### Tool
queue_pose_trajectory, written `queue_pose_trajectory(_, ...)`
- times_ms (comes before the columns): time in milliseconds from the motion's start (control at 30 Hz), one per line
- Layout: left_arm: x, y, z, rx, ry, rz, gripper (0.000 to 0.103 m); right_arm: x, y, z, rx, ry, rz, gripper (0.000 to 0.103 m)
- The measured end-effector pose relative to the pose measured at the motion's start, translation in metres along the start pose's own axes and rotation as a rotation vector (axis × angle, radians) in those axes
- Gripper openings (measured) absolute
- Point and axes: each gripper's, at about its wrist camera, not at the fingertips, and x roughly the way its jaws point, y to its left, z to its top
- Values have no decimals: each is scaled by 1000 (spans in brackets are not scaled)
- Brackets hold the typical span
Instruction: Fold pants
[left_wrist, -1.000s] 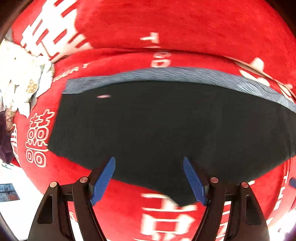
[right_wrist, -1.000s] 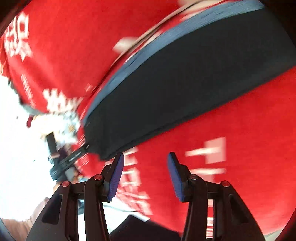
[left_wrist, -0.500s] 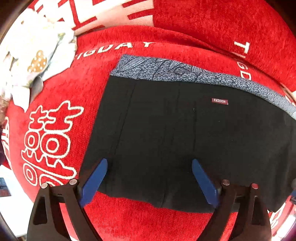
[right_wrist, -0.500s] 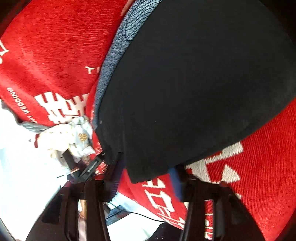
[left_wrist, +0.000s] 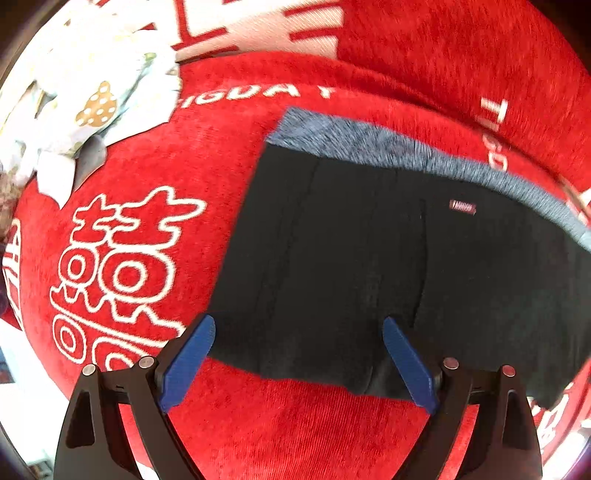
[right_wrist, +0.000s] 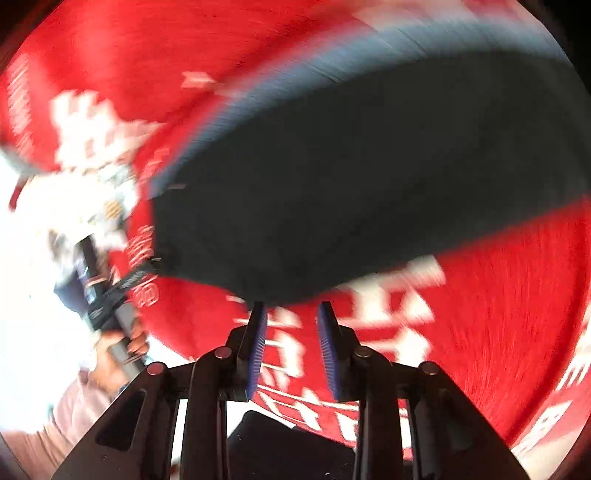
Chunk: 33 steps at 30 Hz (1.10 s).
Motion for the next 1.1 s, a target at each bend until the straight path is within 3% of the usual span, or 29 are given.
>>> queue_pose_trajectory(133, -12, 28, 5, -38, -29, -51, 94, 26, 92, 78, -288, 10, 54, 33)
queue_pose_trajectory(200, -10, 43, 8, -45, -25, -77, 94, 62, 136, 114, -406, 70, 74, 33)
queue_pose_trajectory(400, 14, 71, 15, -43, 7, -203, 92, 188, 229, 170, -673, 215, -46, 35)
queue_pose_trajectory(433, 14, 67, 12, -35, 8, -230, 84, 201, 231, 171, -696, 235, -62, 35)
queue_pose_trajectory(667, 21, 62, 11, 35, -21, -321, 72, 273, 240, 183, -781, 294, -225, 35)
queue_pose_trajectory(733, 19, 61, 11, 32, -26, -330, 72, 275, 237, 189, -760, 315, -215, 35)
queue_pose_trajectory(767, 18, 62, 11, 30, -29, -334, 72, 275, 235, 190, -749, 338, -199, 30)
queue_pose_trajectory(800, 18, 64, 10, 26, -29, -339, 72, 274, 235, 189, -753, 365, -187, 6)
queue_pose_trajectory(967, 9, 77, -6, 7, -23, -350, 72, 261, 250, 182, -792, 398, -108, 7)
queue_pose_trajectory(1033, 7, 78, -12, 19, -25, -333, 72, 264, 252, 184, -794, 385, -116, 7)
queue_pose_trajectory(1100, 7, 79, -17, 30, -32, -316, 72, 274, 248, 188, -783, 338, -179, 6)
